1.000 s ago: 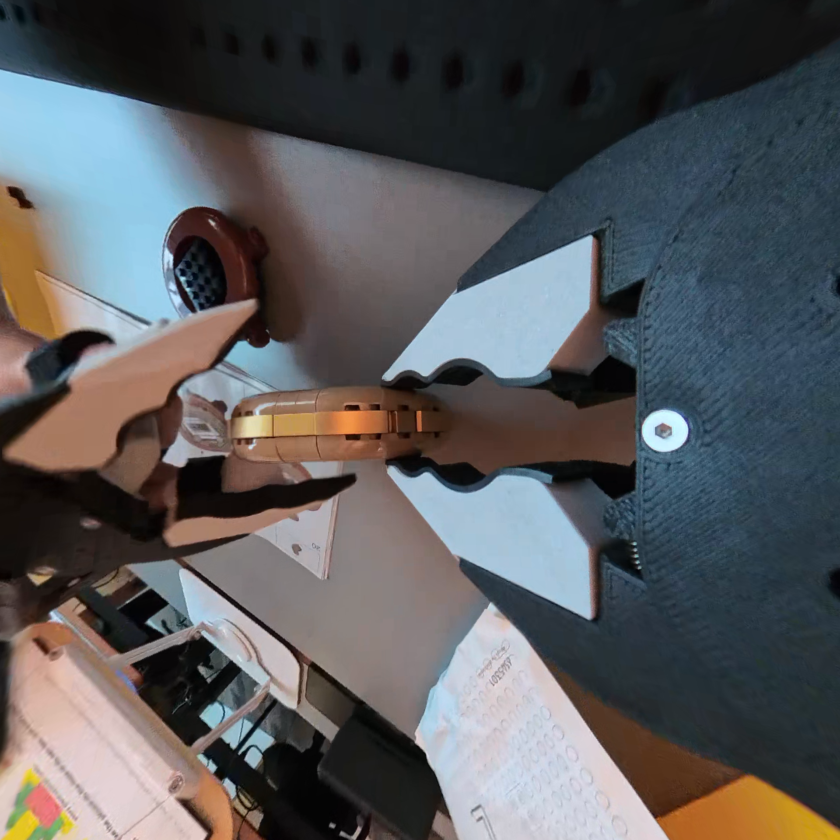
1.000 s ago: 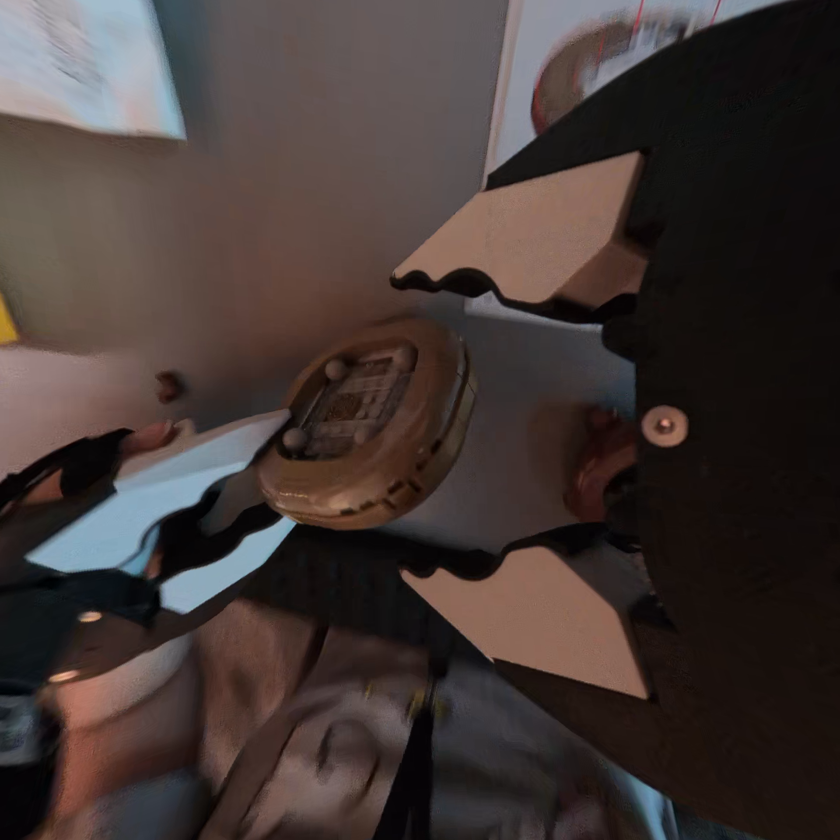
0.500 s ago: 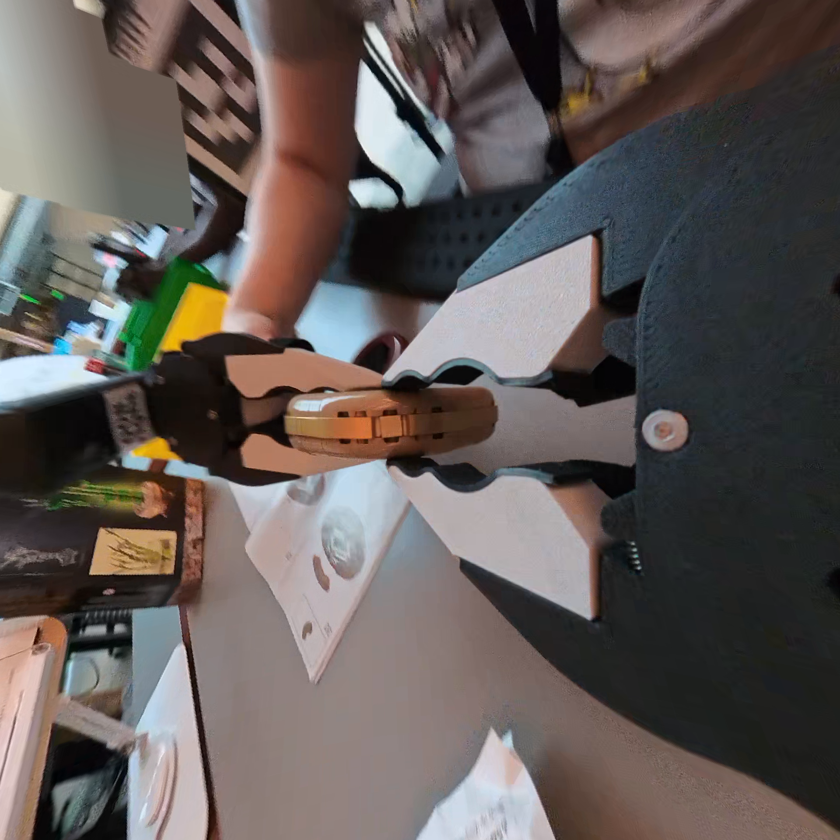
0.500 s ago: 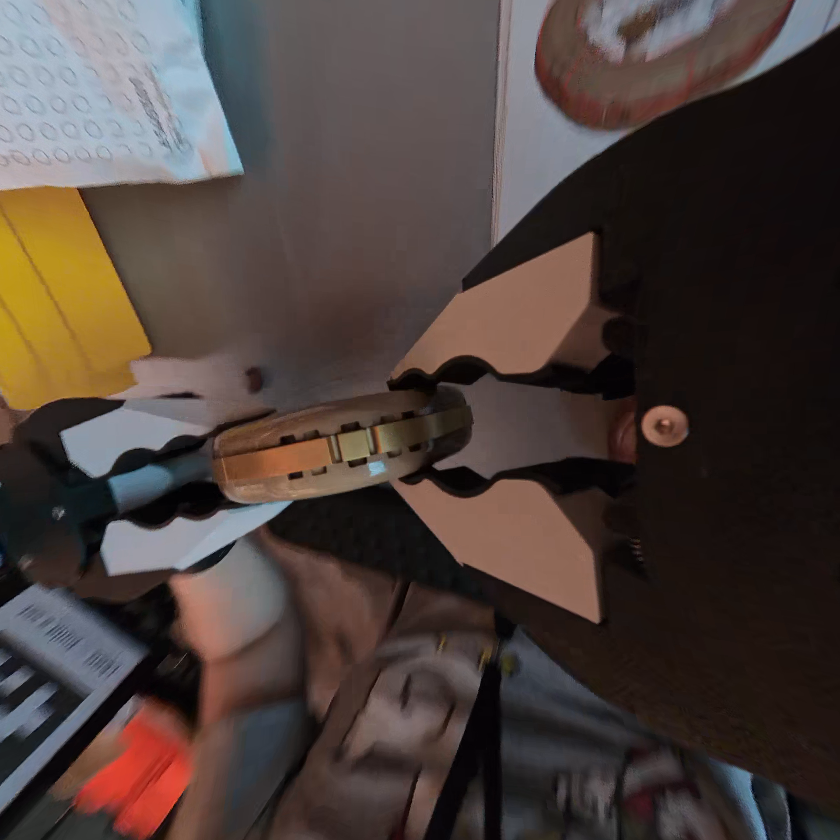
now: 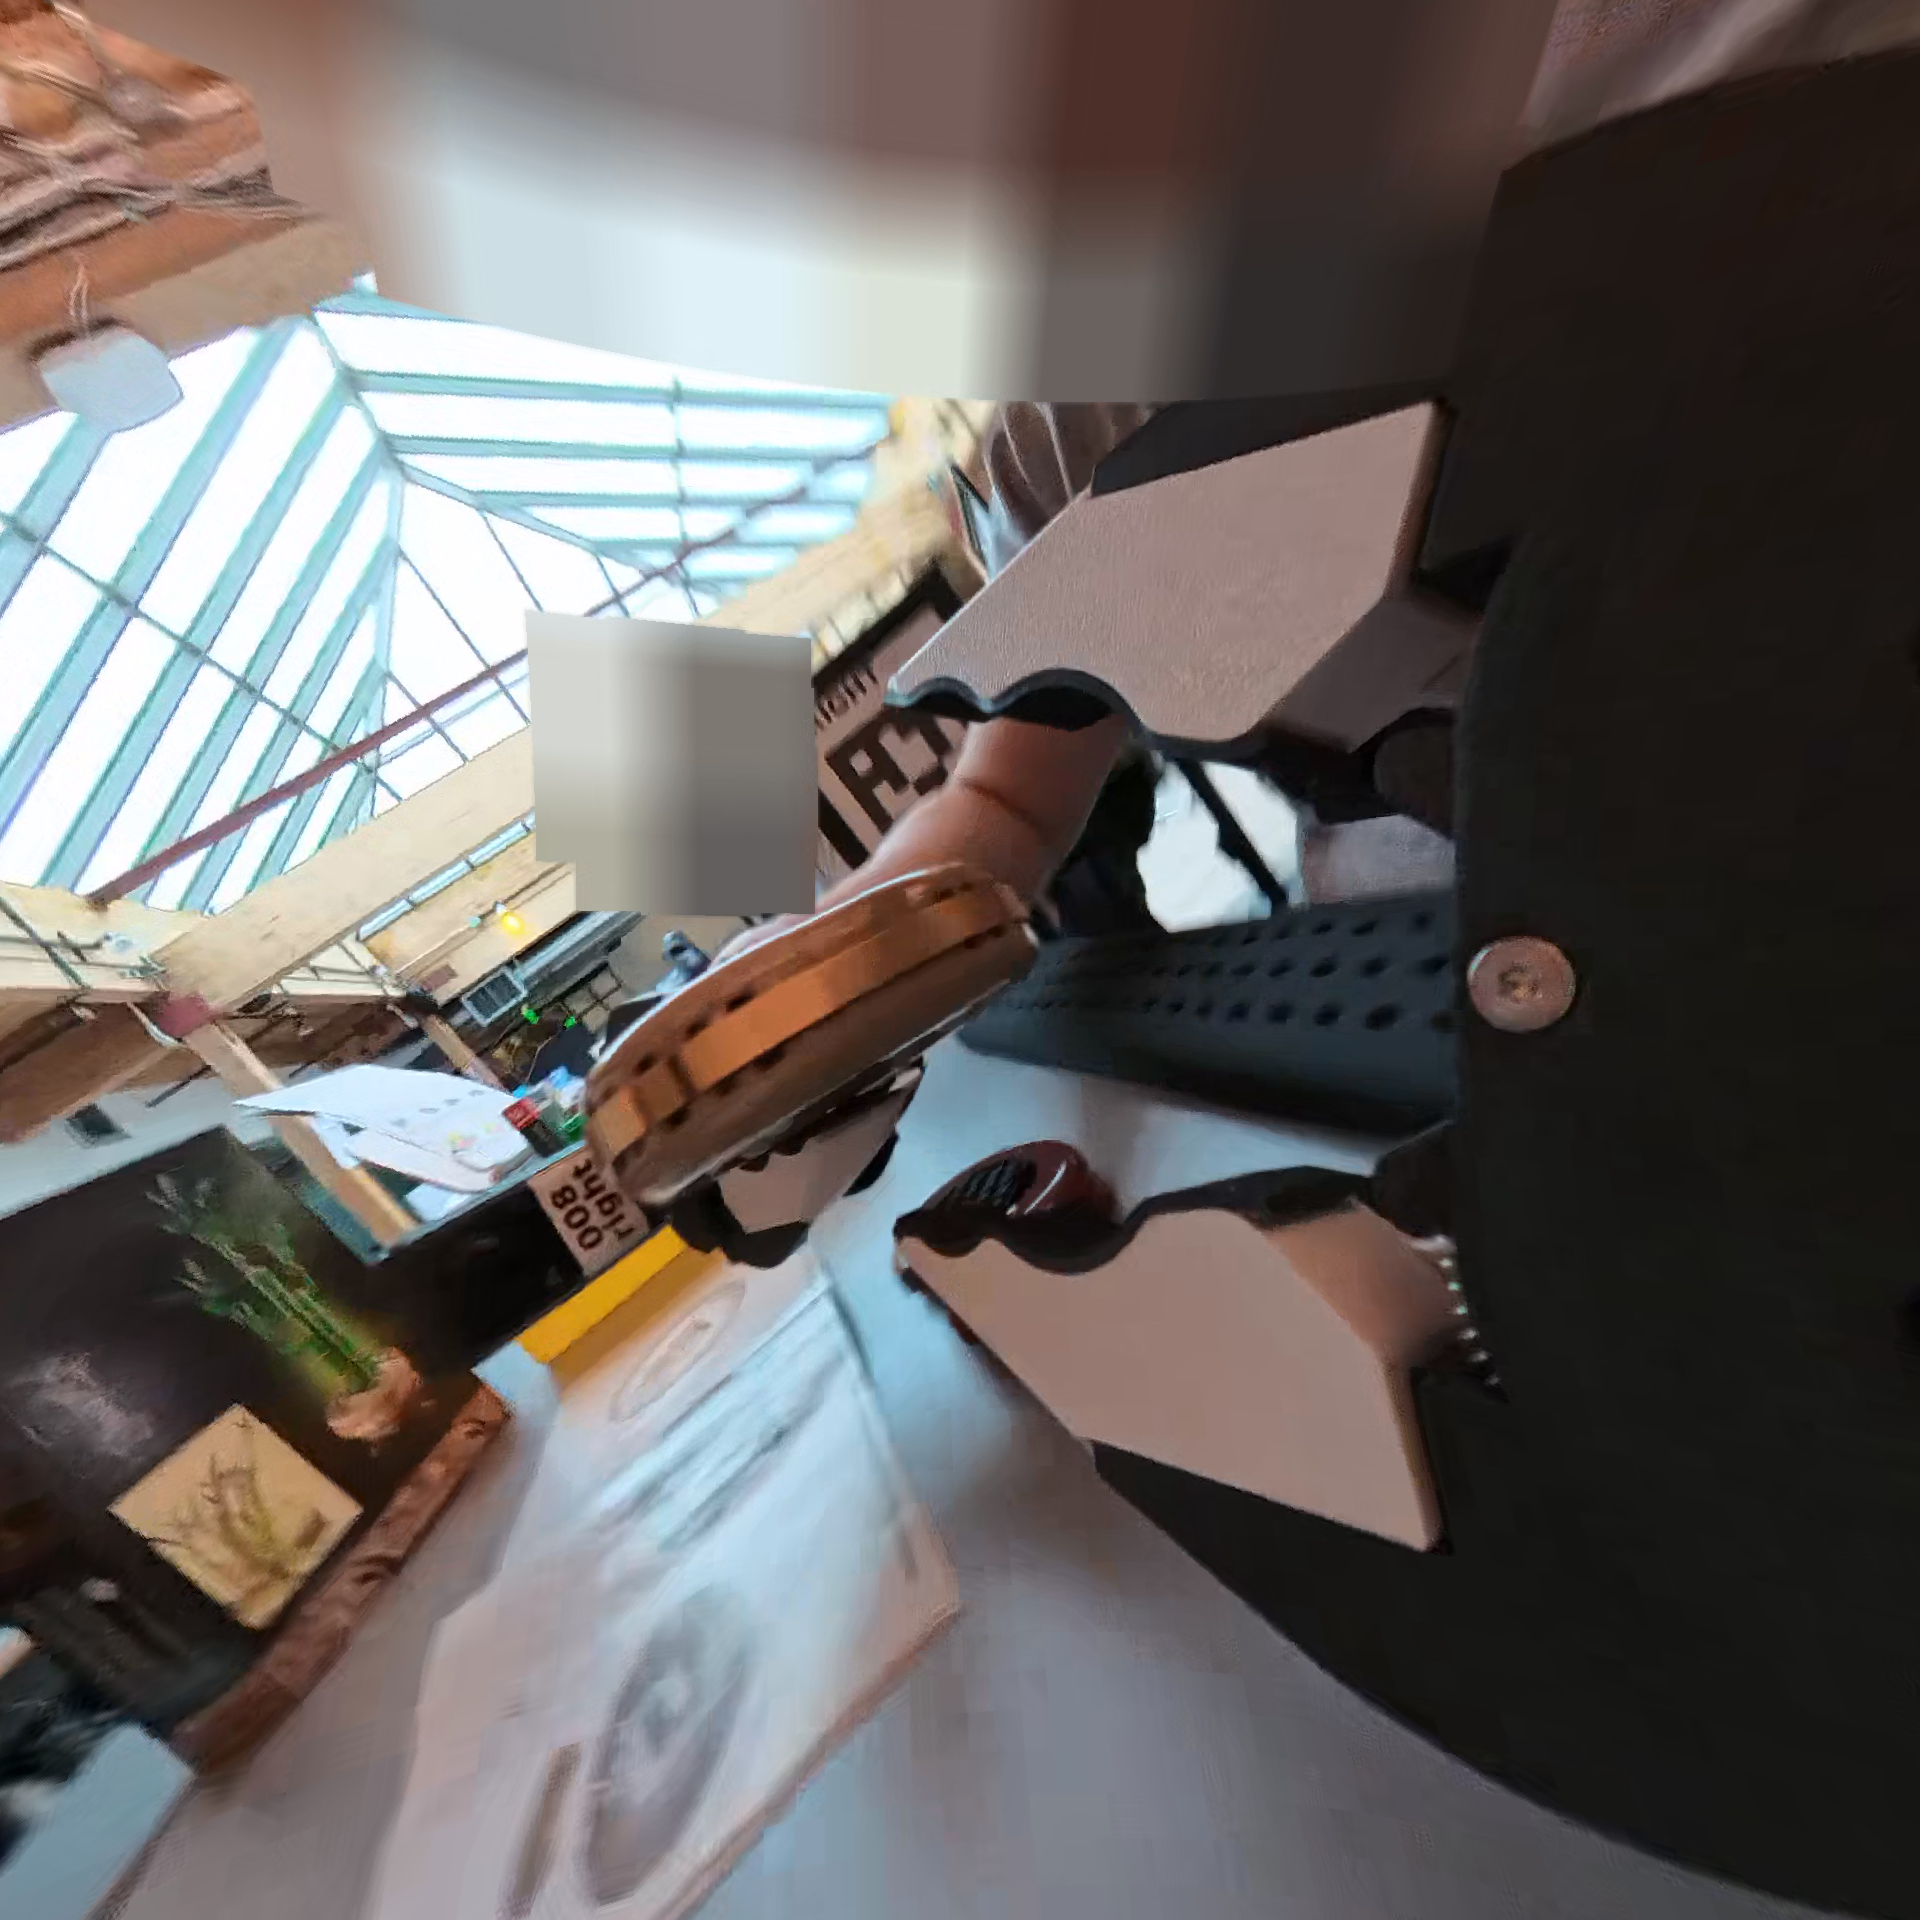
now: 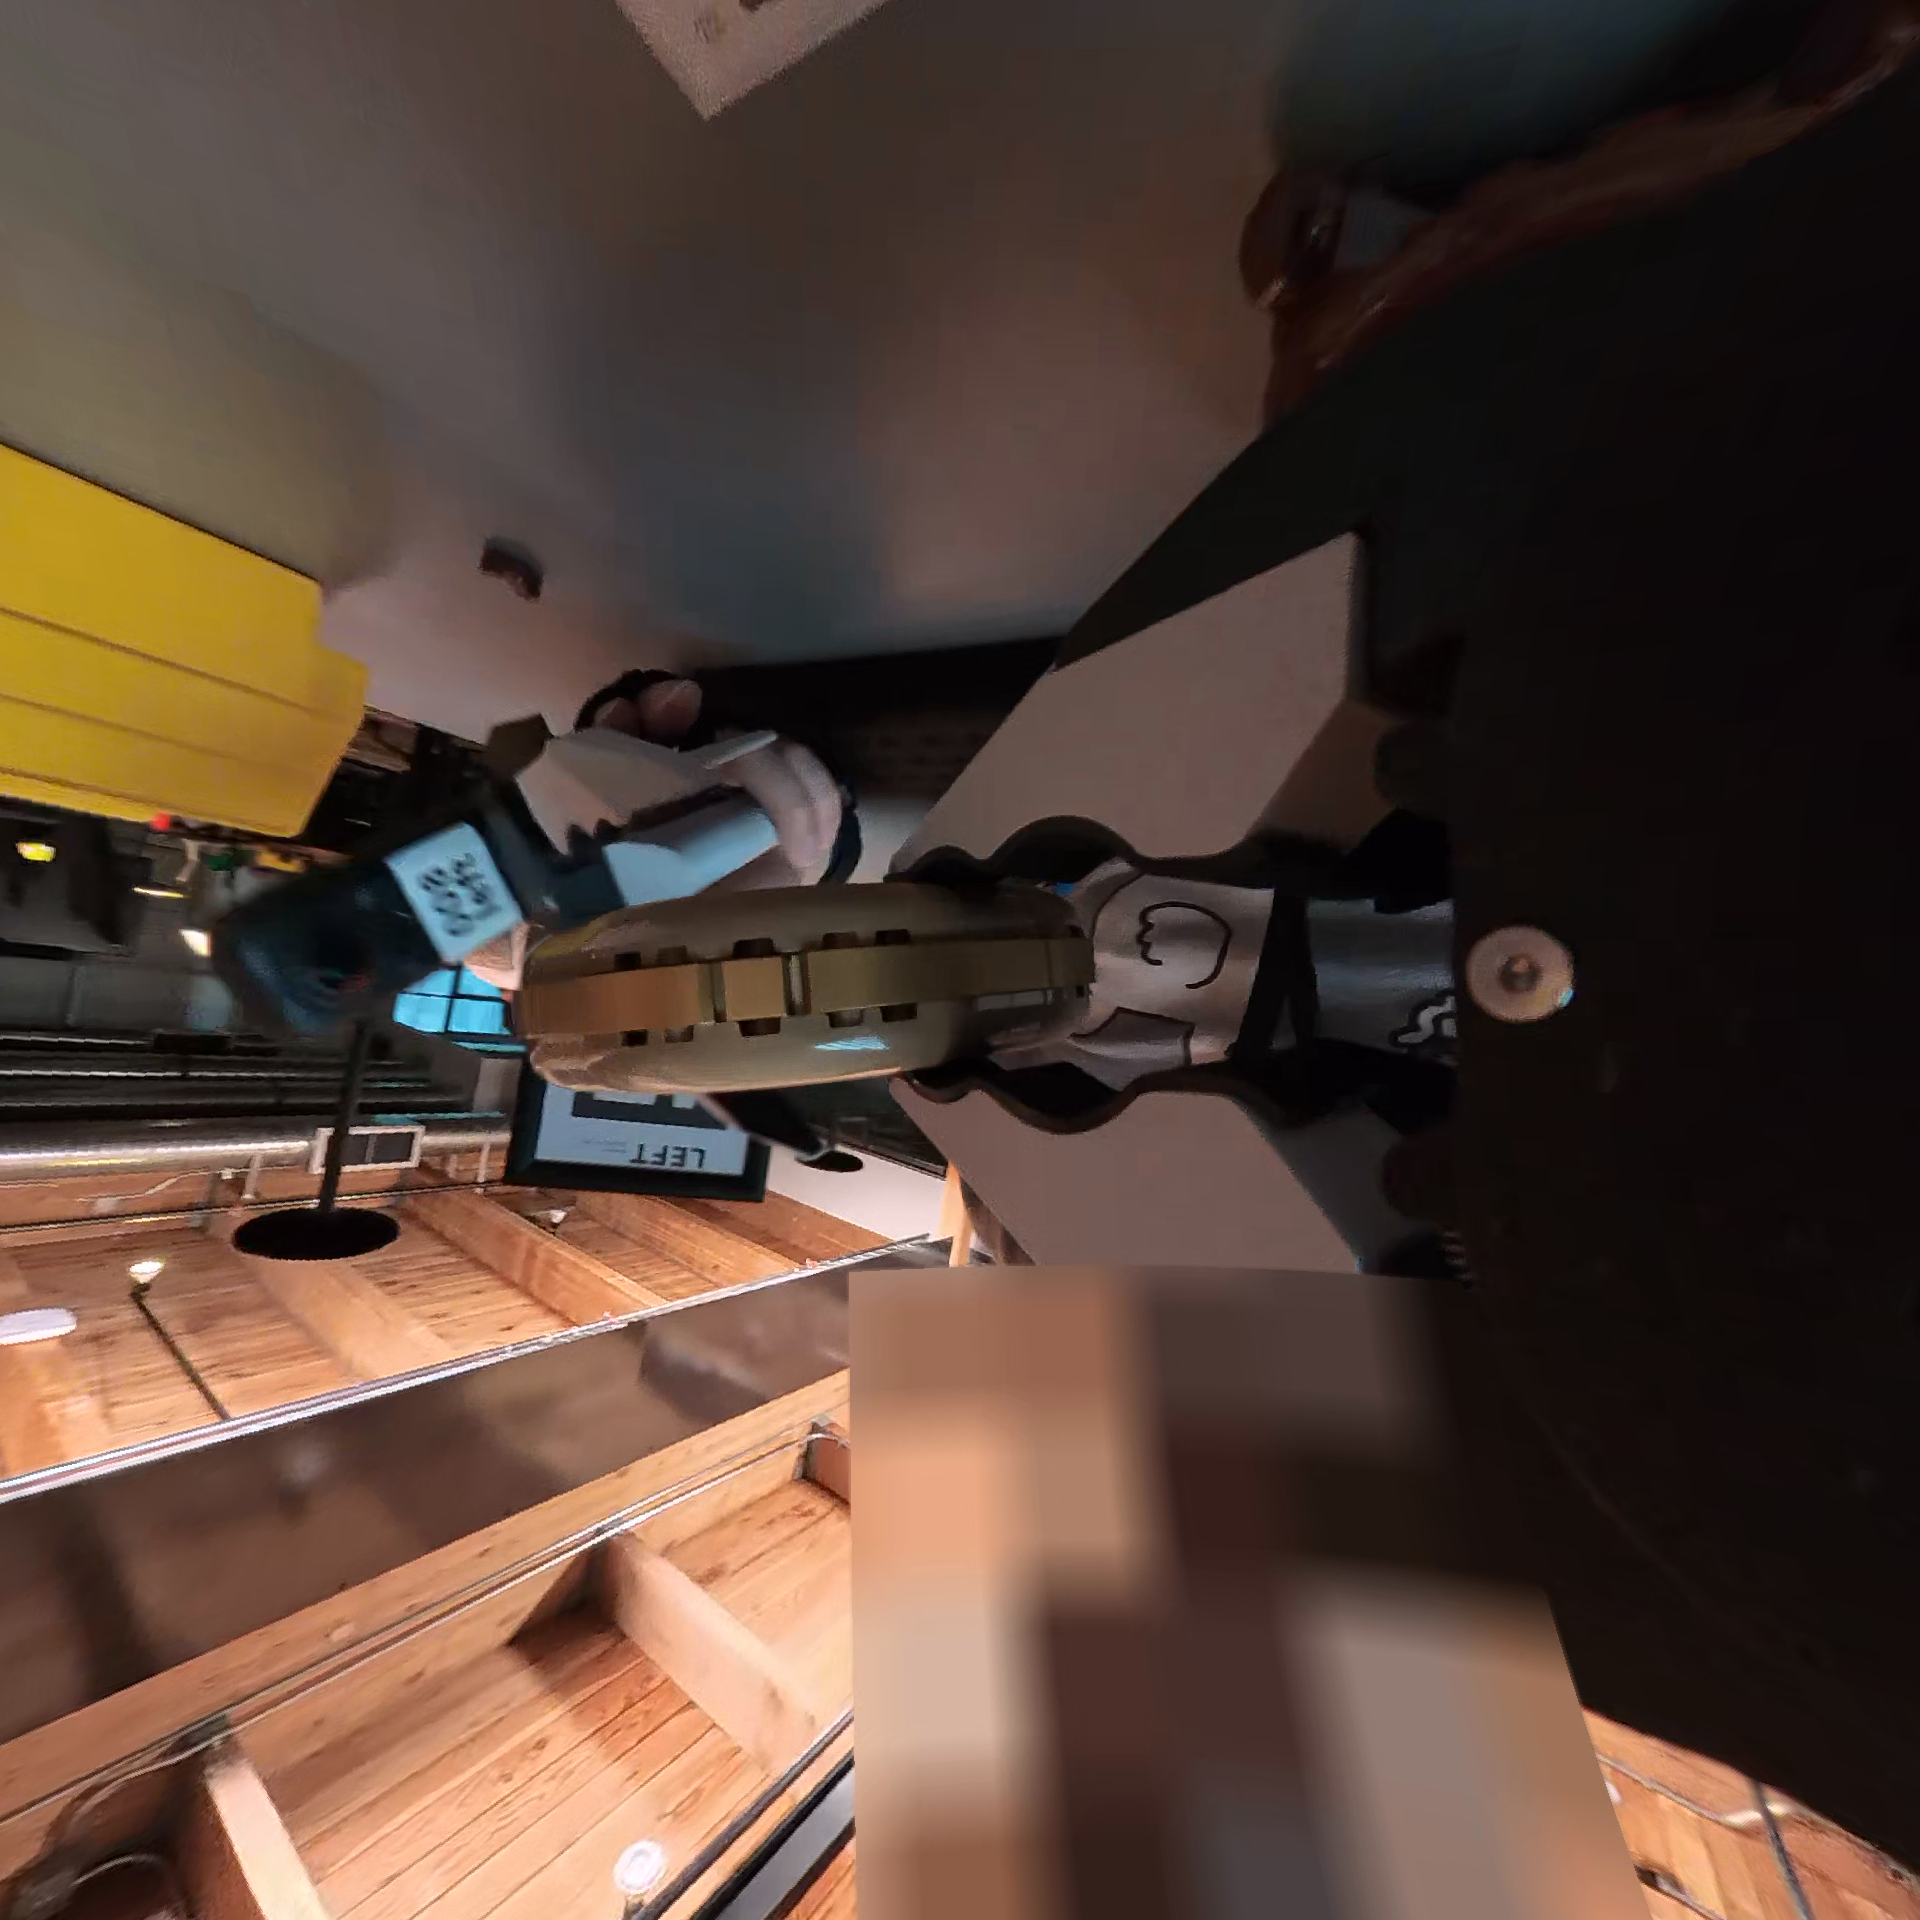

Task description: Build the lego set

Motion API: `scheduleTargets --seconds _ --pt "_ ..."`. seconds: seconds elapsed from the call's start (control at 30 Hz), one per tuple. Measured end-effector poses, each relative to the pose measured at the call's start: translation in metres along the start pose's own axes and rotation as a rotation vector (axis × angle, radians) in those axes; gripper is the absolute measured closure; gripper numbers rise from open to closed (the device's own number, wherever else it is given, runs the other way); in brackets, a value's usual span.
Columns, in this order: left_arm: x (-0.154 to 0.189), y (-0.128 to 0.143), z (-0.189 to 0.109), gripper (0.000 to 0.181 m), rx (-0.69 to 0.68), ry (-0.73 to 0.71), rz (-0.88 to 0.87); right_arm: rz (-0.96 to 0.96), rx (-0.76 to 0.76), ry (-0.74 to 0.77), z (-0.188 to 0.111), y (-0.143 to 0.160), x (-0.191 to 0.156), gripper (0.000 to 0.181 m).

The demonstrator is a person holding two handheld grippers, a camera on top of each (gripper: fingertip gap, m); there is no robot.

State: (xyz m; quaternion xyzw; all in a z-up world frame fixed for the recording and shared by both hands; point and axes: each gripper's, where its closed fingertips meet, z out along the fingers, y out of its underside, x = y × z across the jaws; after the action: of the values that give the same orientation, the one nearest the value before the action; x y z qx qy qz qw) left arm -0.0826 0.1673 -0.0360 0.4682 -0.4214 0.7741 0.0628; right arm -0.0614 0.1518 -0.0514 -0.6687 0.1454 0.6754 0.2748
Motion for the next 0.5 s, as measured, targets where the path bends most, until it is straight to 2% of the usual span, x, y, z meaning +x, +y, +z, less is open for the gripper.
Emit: scheduleTargets --seconds 0.03,0.17,0.27,0.3,0.4,0.5 --pt "-0.001 0.001 0.004 0.088 -0.004 -0.038 0.105 0.003 0.019 0.003 -0.005 -0.004 -0.002 0.152" --pt "-0.008 -0.005 0.019 0.071 -0.071 -0.222 0.551 0.046 0.068 -0.039 -0.017 -0.012 -0.019 0.152" --pt "-0.007 -0.007 0.036 0.068 -0.071 -0.256 0.818 0.074 0.074 -0.069 -0.021 -0.011 -0.034 0.152" --pt "-0.015 -0.006 0.04 0.074 -0.092 -0.308 0.892 0.078 0.074 -0.073 -0.022 -0.01 -0.039 0.152" --pt "-0.029 -0.002 0.058 0.089 -0.192 -0.361 0.95 0.077 0.068 -0.049 -0.022 -0.008 -0.046 0.152" --pt "-0.027 -0.004 0.077 0.096 -0.23 -0.314 0.952 0.089 0.044 -0.006 -0.021 -0.005 -0.045 0.152"
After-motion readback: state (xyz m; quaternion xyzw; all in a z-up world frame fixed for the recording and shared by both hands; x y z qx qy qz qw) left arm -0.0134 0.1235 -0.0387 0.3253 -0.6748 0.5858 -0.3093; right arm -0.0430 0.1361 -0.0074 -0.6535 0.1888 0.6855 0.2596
